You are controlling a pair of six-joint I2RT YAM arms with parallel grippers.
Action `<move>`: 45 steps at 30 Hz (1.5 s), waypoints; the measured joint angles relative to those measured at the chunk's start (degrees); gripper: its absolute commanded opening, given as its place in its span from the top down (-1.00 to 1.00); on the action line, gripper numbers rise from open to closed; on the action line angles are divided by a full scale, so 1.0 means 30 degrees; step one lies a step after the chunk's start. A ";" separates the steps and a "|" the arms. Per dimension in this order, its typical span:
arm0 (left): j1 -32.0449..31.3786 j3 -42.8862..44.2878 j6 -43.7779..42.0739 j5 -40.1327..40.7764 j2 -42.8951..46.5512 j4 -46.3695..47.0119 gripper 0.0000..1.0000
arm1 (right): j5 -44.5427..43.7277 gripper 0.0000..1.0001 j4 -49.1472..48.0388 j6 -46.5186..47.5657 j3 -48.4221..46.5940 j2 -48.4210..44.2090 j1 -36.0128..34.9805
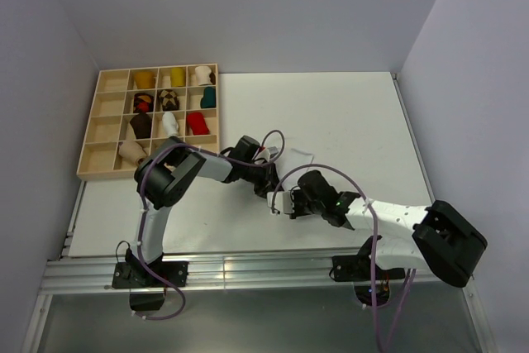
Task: Roll the socks
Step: Roll the sock at the center of the board.
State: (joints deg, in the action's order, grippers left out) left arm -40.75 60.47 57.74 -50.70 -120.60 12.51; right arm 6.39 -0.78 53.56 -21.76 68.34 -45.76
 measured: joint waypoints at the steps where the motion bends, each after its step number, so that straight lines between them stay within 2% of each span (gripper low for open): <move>1: 0.0029 0.0007 -0.0007 0.0000 0.0000 -0.0022 0.87 | -0.0022 0.62 0.0051 -0.0058 -0.0131 0.0102 0.0000; 5: 0.0168 -0.0189 0.0102 0.0124 0.0160 0.0131 0.55 | 0.0087 0.70 0.0860 -0.0488 -0.0845 0.0495 0.0022; 10: 0.0189 -0.1938 0.0969 0.1035 0.1428 0.1450 0.40 | 0.1712 0.75 0.2776 -0.1064 -0.1916 0.0648 0.0597; 18: 0.0240 -0.4539 0.1778 0.3898 0.4211 0.3468 0.36 | 0.6652 0.74 0.8160 -0.0896 -0.5865 0.3563 0.4000; 22: 0.0306 -0.5537 0.1464 0.6069 0.6156 0.3920 0.45 | 0.9034 0.73 1.1715 -0.0226 -0.9056 0.6754 0.5792; 25: 0.0313 -0.6331 0.0838 0.8131 0.7548 0.4204 0.42 | 1.0659 0.72 1.4571 0.0503 -1.1766 0.9559 0.6739; 31: -0.0313 -0.7803 -0.1960 1.2823 1.0003 0.4153 0.21 | 1.3180 0.71 2.0014 0.1086 -1.6721 1.4936 0.8262; 34: -0.1683 -0.8145 -0.3789 1.5089 1.0775 0.4401 0.03 | 1.3741 0.70 2.2046 0.1049 -1.8469 1.6808 0.8604; 36: -0.2783 -0.8349 -0.5071 1.6276 1.1205 0.4575 0.00 | 1.3923 0.70 2.3001 0.0962 -1.9300 1.7755 0.8728; 40: -0.4299 -0.8342 -0.7788 1.7573 1.1213 0.4881 -0.02 | 1.4039 0.70 2.4072 0.0532 -1.9926 1.8622 0.8808; 45: -0.4772 -0.7439 -1.0958 1.7879 1.0214 0.4867 -0.03 | 1.3821 0.70 2.4698 0.0124 -2.0298 1.9096 0.8888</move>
State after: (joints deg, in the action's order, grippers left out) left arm -55.07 38.15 24.86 2.94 -89.95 27.11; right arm 47.86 73.32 53.93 -82.65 125.62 -19.09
